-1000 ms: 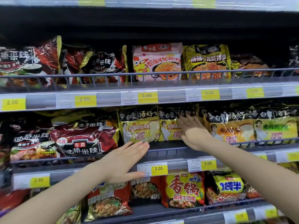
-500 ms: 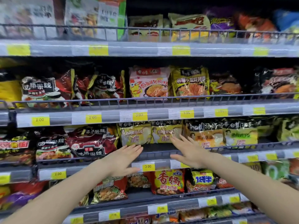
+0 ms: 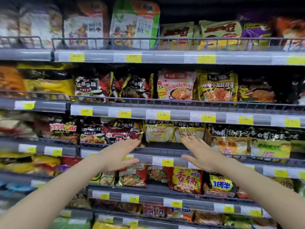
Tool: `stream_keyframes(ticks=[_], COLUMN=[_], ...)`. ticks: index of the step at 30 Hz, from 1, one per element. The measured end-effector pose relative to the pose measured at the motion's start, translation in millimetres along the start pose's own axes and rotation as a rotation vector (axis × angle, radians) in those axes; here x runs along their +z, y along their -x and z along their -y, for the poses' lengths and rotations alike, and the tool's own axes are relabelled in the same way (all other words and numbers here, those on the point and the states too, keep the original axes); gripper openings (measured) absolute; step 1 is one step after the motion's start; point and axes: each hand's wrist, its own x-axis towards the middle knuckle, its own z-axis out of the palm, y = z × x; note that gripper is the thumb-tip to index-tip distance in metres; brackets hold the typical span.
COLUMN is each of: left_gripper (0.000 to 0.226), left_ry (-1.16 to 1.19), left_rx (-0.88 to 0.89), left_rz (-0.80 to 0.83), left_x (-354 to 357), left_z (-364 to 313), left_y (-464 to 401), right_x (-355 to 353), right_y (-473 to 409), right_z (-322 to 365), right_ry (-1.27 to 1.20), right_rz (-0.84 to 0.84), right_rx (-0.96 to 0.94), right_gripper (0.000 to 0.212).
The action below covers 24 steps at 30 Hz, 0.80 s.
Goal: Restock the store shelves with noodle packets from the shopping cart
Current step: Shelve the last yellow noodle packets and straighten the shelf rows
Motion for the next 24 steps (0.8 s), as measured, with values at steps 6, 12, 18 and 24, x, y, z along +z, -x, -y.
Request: stream_keyframes(ticks=[6,12,18,24], left_gripper=[0.084,0.076,0.105,0.122], left_ry=[0.057,0.049,0.039,0.009], left_rx=[-0.249,-0.426,-0.645,-0.946], left_rz=[0.024,-0.044,-0.032,-0.036], left_x=[1.3,9.6,13.3,16.9], left_z=[-4.9,-37.0,-75.5,-89.2], left_y=[79.8,173.8,297.3,441.7], right_x=[-0.3,5.5,12.0,12.8], right_y=[-1.6,14.6,28.3,50.7], right_z=[42.1,109.8,207.2,334.3], right_ry=[-0.121,-0.122,-0.104,-0.058], right_rz=[0.009,0.032,0.119,0.172], right_rx=[-0.173,-0.423,-0.697,-0.969], right_gripper=[0.063,0.064,0.069,0.067])
